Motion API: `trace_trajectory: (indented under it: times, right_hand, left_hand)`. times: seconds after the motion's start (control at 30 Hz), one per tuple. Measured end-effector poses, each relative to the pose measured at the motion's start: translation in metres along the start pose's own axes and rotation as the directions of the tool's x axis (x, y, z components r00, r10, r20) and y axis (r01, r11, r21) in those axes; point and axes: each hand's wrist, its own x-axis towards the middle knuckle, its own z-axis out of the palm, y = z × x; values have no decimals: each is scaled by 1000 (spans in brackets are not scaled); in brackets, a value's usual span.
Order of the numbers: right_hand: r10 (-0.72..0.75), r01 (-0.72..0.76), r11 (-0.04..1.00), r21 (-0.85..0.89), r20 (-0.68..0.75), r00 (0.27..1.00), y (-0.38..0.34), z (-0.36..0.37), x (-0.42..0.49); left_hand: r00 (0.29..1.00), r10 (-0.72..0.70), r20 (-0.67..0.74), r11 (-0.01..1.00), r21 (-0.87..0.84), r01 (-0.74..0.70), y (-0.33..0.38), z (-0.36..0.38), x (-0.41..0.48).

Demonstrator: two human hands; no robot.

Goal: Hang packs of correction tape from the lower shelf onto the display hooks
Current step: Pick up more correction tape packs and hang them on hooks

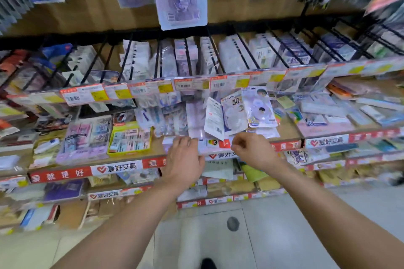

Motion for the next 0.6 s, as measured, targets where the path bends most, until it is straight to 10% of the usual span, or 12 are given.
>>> trace_trajectory:
  times: [0.6]
  right_hand:
    - [492,-469,871,149,-236,838,42,15,77]
  left_hand:
    - [874,-426,234,745,-457,486,25,51,121]
